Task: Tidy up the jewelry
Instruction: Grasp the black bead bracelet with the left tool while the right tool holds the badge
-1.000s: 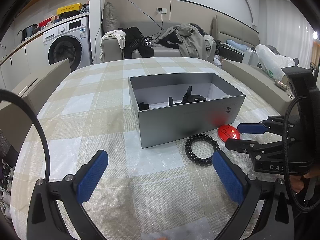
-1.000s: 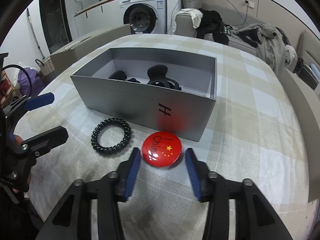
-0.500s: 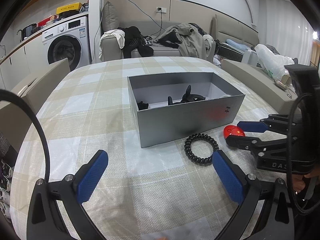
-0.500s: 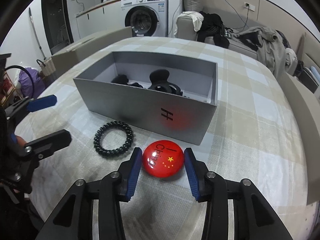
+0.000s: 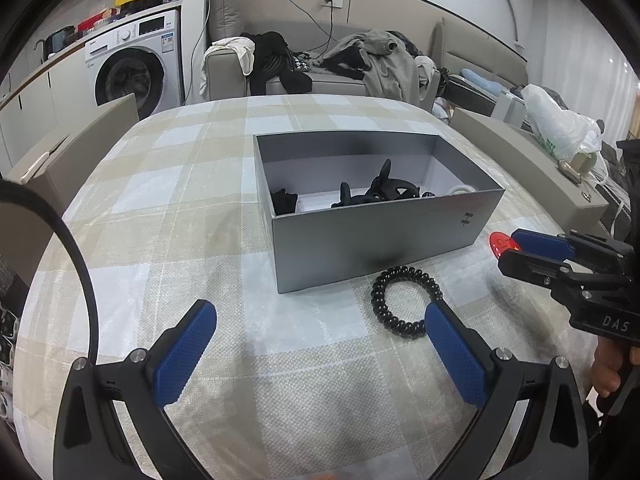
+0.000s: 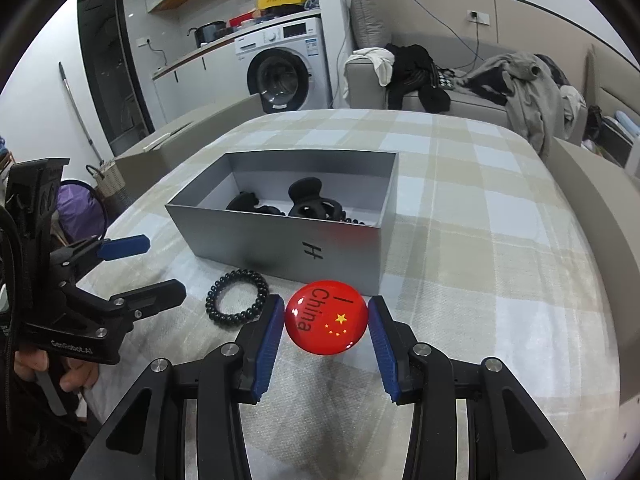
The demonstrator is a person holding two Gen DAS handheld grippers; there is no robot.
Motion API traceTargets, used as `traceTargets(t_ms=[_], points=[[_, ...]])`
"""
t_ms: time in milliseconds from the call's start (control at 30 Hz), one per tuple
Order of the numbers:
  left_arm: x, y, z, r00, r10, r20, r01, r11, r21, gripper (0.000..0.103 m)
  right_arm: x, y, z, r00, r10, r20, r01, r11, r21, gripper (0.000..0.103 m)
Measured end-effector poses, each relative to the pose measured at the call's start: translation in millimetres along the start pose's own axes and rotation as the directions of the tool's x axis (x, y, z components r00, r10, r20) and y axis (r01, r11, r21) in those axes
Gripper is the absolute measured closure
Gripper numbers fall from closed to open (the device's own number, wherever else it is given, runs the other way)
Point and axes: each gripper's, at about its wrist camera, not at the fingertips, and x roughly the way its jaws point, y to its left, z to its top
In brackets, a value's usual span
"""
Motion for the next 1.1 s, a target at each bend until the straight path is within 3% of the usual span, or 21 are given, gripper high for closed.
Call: traceTargets(t_ms=[133, 367, 567, 800, 1100], points=[[2.6, -8.9, 2.6, 0.999, -0.030, -0.011, 0.030, 0.999, 0.019, 0.002, -3.5, -1.4, -0.5, 1.000, 0.003, 0.006, -0.003, 1.000, 0.004, 0.061], [12.4, -40.9, 1.2, 0.997, -0.047, -0.067, 0.059, 0.980, 0.189, 0.014, -4.6, 0.1, -0.1, 1.000, 0.011, 0.010, -0.011, 1.000, 0.002, 0.061], [29.3, -45.5, 5.5, 0.991, -0.037, -0.129, 0.066, 0.972, 0.225, 0.043, -4.1, 1.3, 0.5, 1.000, 0.012, 0.010, -0.012, 1.000, 0.002, 0.061], [26.0, -43.3, 5.9, 0.988, -0.077, -0.136, 0.106, 0.971, 0.215, 0.064, -2.1, 3.4, -0.1, 1.000, 0.016, 0.006, -0.016, 1.000, -0.004, 0.061], [17.2, -44.3, 0.8, 0.990, -0.092, -0.103, 0.114, 0.967, 0.226, 0.067, -7.6, 1.7, 1.9, 0.999, 0.026, 0.032, -0.026, 1.000, 0.002, 0.061]])
